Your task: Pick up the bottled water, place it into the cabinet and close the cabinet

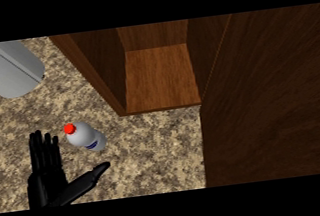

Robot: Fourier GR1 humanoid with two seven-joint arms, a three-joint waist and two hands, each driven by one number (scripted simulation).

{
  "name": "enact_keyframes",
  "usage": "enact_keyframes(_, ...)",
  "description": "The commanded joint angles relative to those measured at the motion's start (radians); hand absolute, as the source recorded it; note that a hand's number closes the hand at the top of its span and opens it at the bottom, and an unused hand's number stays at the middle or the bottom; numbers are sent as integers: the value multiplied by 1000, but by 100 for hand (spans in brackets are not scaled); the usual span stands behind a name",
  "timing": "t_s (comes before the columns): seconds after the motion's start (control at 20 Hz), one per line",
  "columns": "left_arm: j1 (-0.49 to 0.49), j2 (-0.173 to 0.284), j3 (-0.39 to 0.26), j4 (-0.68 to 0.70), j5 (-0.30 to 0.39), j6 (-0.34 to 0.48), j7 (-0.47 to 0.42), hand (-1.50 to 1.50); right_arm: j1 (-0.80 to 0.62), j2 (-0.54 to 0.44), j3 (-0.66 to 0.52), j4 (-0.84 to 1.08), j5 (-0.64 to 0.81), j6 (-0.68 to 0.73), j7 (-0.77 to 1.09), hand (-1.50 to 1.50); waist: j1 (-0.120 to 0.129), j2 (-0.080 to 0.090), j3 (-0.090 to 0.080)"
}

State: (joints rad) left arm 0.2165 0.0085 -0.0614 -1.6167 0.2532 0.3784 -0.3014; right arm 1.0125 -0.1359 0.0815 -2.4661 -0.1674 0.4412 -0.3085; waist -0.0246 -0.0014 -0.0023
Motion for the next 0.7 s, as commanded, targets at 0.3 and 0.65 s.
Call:
enact_keyframes(0.3,-216,-8,116,372,80,-67,-172,-150,84,-15,-70,-144,-71,29,-11,-150,3,2,1)
enact_keyframes(0.65,-269,-8,178,571,95,-97,-311,-150,153,-35,-106,-193,-139,66,-18,-150,4,3,1)
